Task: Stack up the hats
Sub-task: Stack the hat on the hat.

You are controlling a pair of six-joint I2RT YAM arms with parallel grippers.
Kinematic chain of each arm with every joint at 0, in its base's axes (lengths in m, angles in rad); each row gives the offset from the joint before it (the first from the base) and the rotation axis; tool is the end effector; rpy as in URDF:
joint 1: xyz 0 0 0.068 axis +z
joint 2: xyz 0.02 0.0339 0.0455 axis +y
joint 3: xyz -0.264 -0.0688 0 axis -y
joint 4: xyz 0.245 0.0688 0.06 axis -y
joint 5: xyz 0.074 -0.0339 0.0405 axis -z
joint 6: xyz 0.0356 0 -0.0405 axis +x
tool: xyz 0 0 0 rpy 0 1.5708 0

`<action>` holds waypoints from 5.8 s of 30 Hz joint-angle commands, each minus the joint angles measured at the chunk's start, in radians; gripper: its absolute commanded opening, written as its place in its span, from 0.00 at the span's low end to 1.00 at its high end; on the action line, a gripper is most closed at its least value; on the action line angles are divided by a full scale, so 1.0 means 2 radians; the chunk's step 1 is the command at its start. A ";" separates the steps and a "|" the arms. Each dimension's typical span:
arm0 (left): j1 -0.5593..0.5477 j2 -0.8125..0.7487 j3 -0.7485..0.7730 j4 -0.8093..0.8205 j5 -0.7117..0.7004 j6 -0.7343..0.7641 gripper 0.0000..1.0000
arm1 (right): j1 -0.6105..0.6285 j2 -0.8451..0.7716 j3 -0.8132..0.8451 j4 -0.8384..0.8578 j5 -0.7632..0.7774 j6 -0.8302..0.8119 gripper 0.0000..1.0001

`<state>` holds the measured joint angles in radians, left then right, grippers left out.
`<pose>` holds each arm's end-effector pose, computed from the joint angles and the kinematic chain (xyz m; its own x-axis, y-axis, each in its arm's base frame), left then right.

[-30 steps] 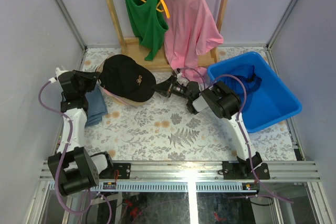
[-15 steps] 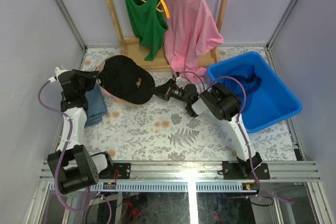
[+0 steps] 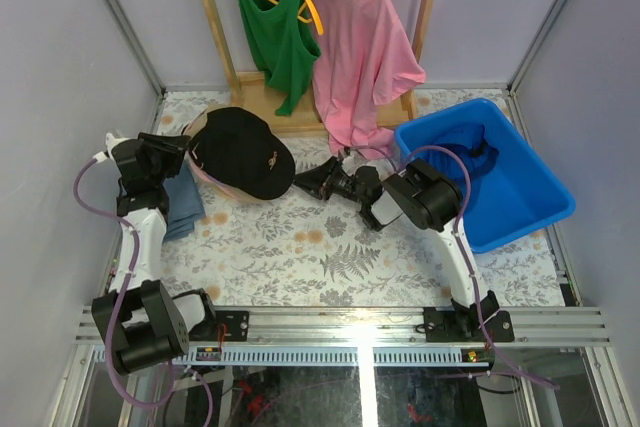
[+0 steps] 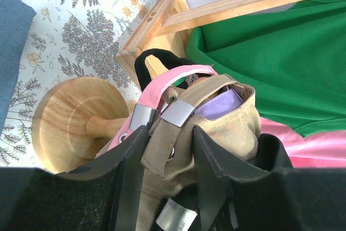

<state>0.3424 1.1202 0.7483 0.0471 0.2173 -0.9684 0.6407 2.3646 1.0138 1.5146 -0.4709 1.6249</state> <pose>0.2457 0.0794 0.2833 -0.0588 -0.8751 -0.4803 -0.3244 0.4718 -0.8199 0.3307 0.2667 0.0898 -0.8973 0.4409 -0.0205 -0.0823 -0.1215 0.9892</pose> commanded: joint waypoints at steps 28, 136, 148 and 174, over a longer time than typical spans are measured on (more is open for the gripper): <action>0.006 -0.052 -0.015 -0.059 -0.053 -0.014 0.54 | -0.019 -0.071 -0.040 -0.051 0.002 -0.059 0.39; -0.144 -0.008 0.144 -0.157 -0.143 0.271 0.50 | -0.029 -0.049 0.000 -0.025 -0.008 -0.035 0.40; -0.161 0.010 0.154 -0.178 -0.204 0.275 0.42 | -0.033 -0.048 -0.007 -0.008 -0.011 -0.028 0.40; -0.160 0.040 0.170 -0.220 -0.177 0.278 0.22 | -0.034 -0.046 -0.004 -0.008 -0.011 -0.024 0.40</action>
<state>0.0204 1.1786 1.0702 -0.3439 -0.1417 -0.4355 0.5812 2.2620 0.9844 1.4345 -0.4877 1.5787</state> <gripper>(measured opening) 0.219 0.394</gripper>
